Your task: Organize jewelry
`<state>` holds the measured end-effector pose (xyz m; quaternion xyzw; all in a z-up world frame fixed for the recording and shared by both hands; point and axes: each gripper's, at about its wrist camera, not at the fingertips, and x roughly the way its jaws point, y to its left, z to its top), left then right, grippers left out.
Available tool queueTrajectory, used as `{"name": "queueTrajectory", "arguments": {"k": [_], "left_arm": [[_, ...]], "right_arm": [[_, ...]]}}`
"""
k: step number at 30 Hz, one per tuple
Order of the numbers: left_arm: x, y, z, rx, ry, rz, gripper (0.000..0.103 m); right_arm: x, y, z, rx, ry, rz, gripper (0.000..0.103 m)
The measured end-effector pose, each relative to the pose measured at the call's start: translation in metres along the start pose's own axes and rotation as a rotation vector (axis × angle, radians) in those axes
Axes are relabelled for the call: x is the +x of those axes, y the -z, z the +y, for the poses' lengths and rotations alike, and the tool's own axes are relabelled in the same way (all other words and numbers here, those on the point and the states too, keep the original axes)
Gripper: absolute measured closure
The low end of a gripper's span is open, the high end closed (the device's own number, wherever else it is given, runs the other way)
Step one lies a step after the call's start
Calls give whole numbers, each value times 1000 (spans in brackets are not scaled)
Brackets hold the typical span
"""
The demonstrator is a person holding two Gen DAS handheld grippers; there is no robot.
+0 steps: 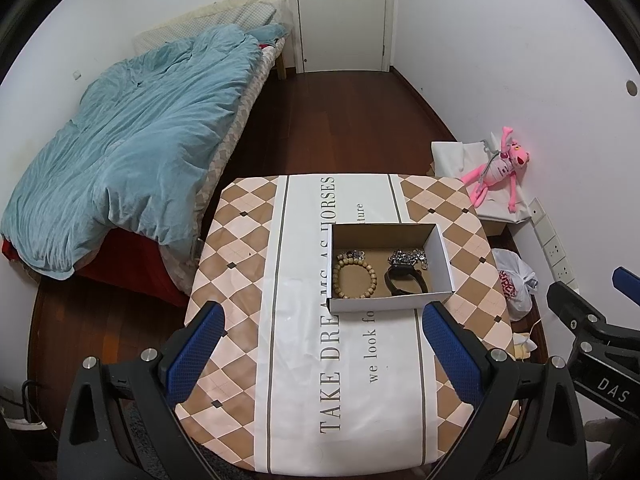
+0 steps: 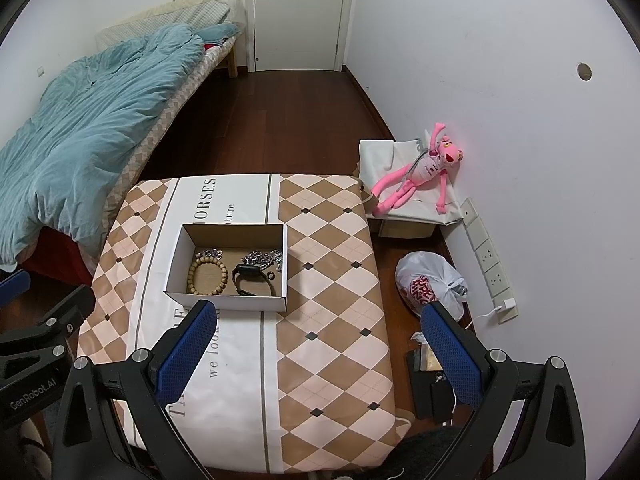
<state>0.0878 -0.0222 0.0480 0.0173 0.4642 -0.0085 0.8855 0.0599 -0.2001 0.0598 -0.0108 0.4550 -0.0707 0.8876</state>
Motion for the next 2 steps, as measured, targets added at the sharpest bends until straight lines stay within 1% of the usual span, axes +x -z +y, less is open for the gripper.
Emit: {"name": "queueTrajectory", "arguments": {"k": [2], "left_arm": [[-2,1,0,-7,0,-10,2]], "right_arm": [[-1,1,-1,1,-2,1,0]]}}
